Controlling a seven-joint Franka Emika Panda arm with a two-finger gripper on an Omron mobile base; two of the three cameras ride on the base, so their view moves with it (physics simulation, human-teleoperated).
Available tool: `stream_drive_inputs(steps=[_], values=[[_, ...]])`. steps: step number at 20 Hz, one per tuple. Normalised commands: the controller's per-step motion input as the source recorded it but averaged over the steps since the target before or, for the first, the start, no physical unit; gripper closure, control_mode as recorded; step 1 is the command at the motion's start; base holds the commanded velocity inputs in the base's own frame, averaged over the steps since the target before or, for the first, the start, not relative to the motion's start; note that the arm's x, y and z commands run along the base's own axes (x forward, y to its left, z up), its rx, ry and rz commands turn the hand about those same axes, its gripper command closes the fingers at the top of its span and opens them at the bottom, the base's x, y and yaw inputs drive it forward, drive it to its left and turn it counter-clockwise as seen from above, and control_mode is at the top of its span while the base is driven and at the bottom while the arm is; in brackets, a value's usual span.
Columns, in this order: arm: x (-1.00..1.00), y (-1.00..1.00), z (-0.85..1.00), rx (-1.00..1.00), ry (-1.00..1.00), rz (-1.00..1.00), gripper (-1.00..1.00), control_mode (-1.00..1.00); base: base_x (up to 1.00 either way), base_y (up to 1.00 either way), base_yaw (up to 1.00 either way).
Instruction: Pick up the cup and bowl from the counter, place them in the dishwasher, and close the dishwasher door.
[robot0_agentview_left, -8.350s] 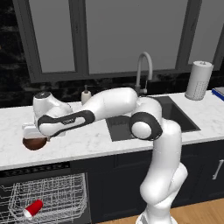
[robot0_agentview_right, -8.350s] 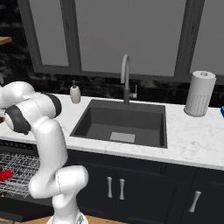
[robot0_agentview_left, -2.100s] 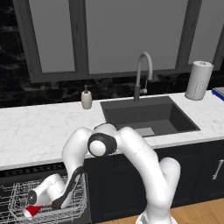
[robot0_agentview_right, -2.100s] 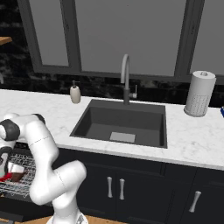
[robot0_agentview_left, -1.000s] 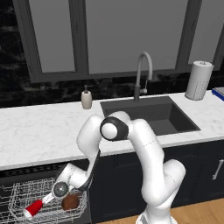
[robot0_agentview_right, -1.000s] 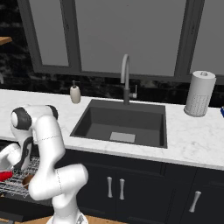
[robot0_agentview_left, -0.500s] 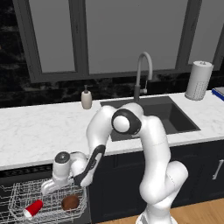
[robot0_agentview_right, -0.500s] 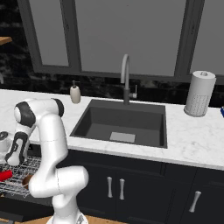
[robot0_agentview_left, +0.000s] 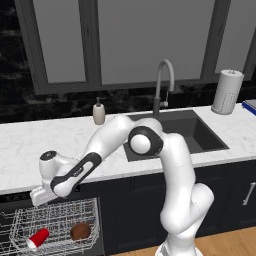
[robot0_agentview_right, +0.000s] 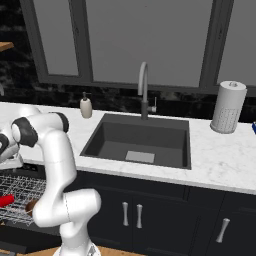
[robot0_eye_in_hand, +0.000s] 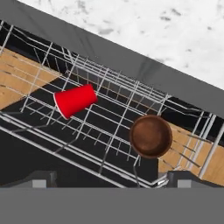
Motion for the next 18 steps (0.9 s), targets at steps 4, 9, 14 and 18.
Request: stream_drive_inputs(steps=[4, 9, 14, 18], values=[[0.00, 0.00, 0.24, 0.00, 0.00, 0.01, -1.00, -1.00, 0.00, 0.00, 0.00], [-0.16, 0.00, 0.04, 0.00, -0.01, 0.00, -1.00, -1.00, 0.00, 0.00, 0.00], [-0.85, 0.04, 0.00, 0.00, -0.22, 0.00, -1.00, -1.00, 0.00, 0.00, 0.00], [-0.98, 0.18, 0.00, 0.00, -0.32, 0.00, -1.00, -1.00, 0.00, 0.00, 0.00]])
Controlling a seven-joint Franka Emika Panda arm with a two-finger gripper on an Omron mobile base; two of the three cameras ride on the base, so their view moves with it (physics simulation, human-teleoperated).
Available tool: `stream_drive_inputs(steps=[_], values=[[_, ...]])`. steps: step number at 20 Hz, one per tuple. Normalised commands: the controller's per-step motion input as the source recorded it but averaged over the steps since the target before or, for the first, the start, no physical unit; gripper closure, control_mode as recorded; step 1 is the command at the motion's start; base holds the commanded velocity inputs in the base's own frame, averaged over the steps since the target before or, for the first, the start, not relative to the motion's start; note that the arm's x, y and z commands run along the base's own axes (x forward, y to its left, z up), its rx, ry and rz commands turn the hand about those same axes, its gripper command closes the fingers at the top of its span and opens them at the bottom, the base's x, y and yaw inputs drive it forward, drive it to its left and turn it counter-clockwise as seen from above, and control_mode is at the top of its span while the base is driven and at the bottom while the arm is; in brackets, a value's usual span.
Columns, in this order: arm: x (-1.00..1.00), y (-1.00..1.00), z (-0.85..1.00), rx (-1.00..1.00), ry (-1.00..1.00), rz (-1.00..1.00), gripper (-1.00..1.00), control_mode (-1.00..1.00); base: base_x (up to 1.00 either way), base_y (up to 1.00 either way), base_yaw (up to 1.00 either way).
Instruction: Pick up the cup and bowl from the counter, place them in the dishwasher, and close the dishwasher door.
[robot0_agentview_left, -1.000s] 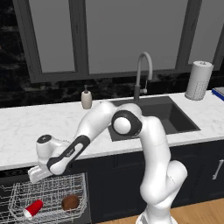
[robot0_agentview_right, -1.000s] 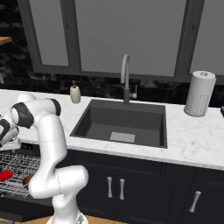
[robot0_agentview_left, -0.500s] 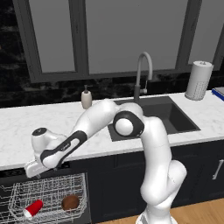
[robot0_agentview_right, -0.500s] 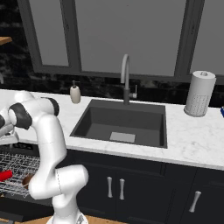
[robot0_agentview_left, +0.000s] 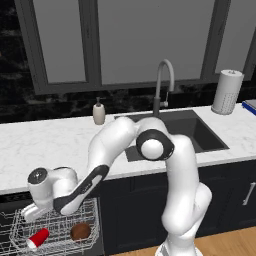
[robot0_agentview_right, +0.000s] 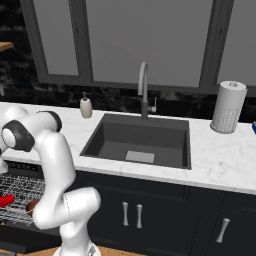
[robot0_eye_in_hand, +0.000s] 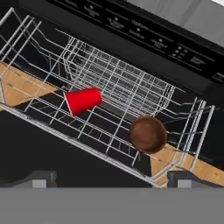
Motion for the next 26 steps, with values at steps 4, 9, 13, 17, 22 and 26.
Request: stream_drive_inputs(steps=[4, 9, 13, 17, 22, 26], values=[[-0.96, 0.33, 0.00, 0.00, -0.21, 0.00, -1.00, -1.00, 0.00, 0.00, 0.00], [-0.95, 0.48, 0.00, 0.00, -0.17, 0.00, -1.00, -1.00, 0.00, 0.00, 0.00], [-1.00, 0.49, -0.08, -0.02, -0.20, 0.00, -1.00, -1.00, 0.00, 0.00, 0.00], [-1.00, 0.54, -0.38, -0.09, -0.25, 0.00, -1.00, -1.00, 0.00, 0.00, 0.00], [-0.91, 0.48, -0.85, -0.22, -0.33, -0.01, -1.00, -1.00, 0.00, 0.00, 0.00], [-0.53, 0.18, -1.00, -0.23, -0.28, -0.06, -1.00, -1.00, 0.00, 0.00, 0.00]])
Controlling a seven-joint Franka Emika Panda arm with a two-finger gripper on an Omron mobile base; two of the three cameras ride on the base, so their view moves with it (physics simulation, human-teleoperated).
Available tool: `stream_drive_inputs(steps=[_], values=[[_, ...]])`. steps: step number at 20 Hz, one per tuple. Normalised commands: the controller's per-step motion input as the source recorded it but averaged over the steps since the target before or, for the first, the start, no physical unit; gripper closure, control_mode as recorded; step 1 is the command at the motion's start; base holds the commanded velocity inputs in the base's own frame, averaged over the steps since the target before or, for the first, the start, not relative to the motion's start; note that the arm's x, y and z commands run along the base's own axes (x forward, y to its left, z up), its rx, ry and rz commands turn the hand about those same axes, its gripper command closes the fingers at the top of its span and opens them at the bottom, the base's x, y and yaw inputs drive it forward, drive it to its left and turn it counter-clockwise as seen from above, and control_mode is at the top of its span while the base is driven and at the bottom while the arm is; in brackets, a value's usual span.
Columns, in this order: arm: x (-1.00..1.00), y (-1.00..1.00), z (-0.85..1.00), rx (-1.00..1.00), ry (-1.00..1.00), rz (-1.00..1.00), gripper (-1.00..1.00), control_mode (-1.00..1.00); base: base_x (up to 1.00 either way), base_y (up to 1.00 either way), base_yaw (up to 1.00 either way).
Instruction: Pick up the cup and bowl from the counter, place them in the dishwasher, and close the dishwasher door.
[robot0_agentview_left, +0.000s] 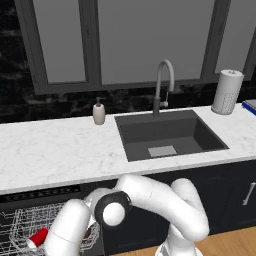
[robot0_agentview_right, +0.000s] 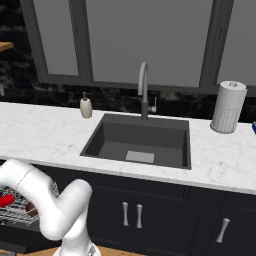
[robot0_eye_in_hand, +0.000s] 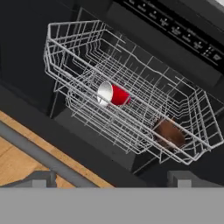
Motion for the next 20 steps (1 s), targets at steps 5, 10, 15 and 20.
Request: stream_drive_inputs(steps=[5, 10, 15, 20], values=[[-0.17, 0.08, -0.77, -0.21, -0.25, -0.08, -1.00, -1.00, 0.00, 0.00, 0.00], [0.04, 0.01, -0.42, -0.09, -0.22, -0.01, -1.00, -1.00, 0.00, 0.00, 0.00], [0.33, 0.00, -0.65, -0.05, -0.31, 0.00, -1.00, -1.00, 0.00, 0.00, 0.00], [0.31, 0.00, -0.53, -0.06, -0.22, 0.00, -1.00, -1.00, 0.00, 0.00, 0.00]])
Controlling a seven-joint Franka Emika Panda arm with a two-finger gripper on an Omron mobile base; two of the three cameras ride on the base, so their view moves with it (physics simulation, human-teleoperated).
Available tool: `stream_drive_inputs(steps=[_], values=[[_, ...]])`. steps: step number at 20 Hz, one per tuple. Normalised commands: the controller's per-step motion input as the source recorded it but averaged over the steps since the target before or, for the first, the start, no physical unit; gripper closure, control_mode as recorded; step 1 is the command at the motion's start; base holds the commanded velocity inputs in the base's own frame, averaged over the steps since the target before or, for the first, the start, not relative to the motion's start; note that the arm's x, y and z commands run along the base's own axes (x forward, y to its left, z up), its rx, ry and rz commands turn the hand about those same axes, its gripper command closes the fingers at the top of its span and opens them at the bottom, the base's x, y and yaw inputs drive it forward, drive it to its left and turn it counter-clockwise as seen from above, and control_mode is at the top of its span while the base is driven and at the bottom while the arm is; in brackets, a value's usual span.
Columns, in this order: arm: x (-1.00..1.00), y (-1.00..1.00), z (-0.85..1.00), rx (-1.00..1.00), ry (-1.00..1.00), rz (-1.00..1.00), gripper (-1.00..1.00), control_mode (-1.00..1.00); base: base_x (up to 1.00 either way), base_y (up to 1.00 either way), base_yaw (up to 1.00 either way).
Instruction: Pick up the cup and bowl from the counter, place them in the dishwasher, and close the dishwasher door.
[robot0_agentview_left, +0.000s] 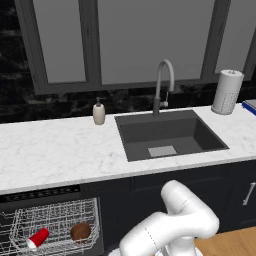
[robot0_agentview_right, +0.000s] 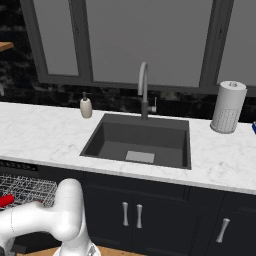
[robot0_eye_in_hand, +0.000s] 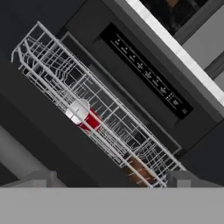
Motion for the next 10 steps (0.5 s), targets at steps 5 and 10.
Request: stream_drive_inputs(steps=[5, 10], values=[[0.03, 0.13, -0.26, -0.06, -0.04, 0.00, -1.00, -1.00, 0.00, 0.00, 0.00], [0.09, 0.29, -0.56, -0.07, 0.00, -0.01, -1.00, -1.00, 0.00, 0.00, 0.00]])
